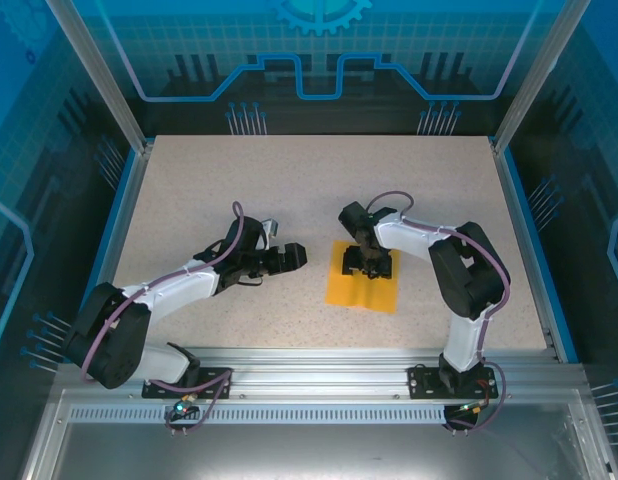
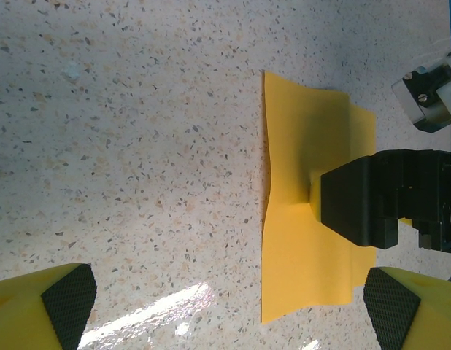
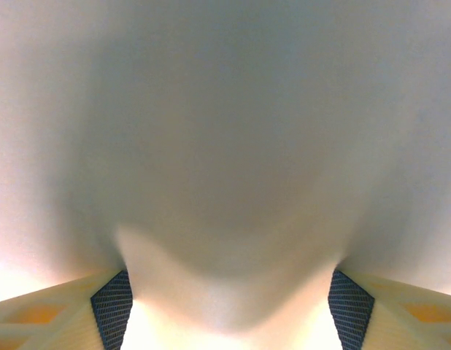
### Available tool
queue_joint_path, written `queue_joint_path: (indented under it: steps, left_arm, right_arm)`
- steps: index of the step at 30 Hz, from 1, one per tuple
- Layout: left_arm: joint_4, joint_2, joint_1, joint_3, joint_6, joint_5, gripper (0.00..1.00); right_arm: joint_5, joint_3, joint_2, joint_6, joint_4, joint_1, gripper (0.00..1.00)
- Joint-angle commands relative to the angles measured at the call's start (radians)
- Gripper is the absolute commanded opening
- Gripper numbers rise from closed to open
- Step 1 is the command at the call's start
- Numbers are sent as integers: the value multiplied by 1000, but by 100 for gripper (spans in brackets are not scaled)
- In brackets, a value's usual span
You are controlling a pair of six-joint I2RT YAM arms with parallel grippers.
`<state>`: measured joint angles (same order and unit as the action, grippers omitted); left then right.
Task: Fold a paper plane with a square sheet of paper (pick it up from the middle)
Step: Fold the square sheet of paper in half at the center of the table.
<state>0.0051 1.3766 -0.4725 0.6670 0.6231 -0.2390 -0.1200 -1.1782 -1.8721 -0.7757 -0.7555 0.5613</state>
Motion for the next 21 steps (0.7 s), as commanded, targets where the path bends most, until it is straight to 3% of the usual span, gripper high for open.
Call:
queue_joint_path:
  steps: [1, 10, 21]
  left_arm:
    - [-16, 9, -6, 35, -6, 0, 99]
    - [-21, 10, -7, 40, -8, 0, 99]
    - [-29, 10, -6, 43, -7, 7, 98]
  right_arm:
    - [36, 28, -69, 17, -8, 5, 71]
    - [52, 14, 23, 39, -21, 4, 50]
    - [146, 58, 174, 64, 32, 4, 40]
